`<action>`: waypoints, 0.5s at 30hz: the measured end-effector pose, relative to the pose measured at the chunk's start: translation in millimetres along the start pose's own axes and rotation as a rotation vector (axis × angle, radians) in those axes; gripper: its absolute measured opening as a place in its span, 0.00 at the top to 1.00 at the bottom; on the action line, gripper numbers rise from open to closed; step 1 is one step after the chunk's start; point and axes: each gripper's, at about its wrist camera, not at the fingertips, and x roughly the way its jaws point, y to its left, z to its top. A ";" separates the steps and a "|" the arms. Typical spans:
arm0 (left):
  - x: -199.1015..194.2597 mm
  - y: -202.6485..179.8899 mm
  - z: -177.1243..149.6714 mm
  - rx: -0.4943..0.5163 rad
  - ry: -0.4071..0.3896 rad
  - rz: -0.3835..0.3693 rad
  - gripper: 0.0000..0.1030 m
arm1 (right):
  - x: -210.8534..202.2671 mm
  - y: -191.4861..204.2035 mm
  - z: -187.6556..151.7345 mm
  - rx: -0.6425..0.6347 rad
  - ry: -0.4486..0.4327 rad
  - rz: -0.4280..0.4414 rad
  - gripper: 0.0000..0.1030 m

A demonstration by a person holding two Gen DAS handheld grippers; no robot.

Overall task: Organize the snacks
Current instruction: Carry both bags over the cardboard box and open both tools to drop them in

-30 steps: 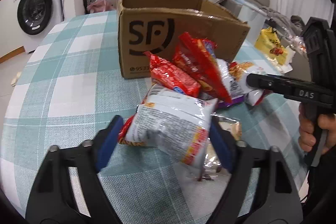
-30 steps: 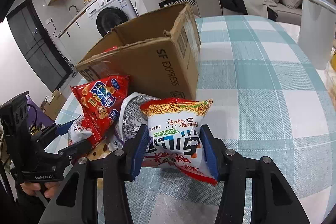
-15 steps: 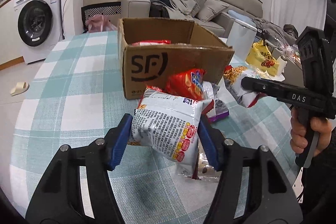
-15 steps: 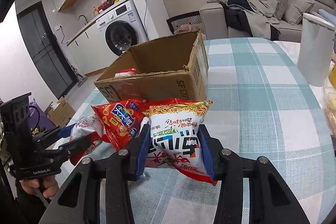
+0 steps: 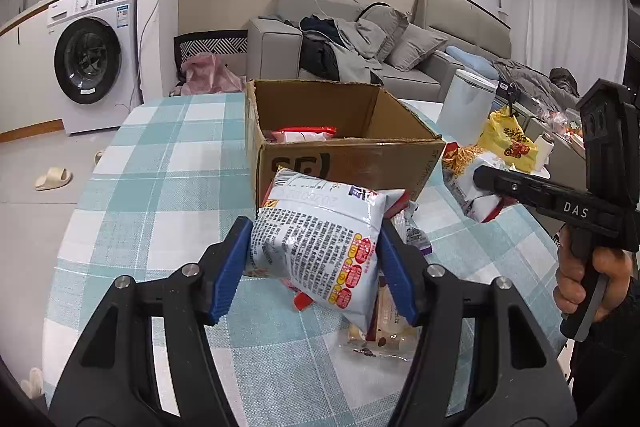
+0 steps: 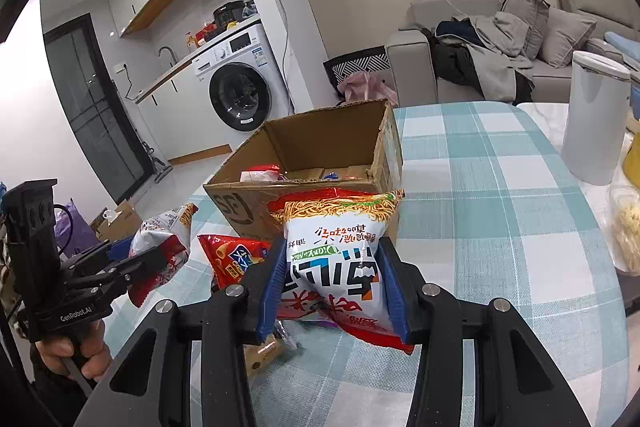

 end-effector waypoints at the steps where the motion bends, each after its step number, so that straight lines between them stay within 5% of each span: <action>1: -1.9 0.9 1.0 -0.003 -0.004 0.005 0.42 | -0.7 0.8 0.5 -0.001 -0.006 0.000 0.56; 15: -18.5 -2.6 15.8 -0.007 -0.059 0.054 0.42 | -13.6 7.5 7.6 -0.002 -0.067 0.023 0.56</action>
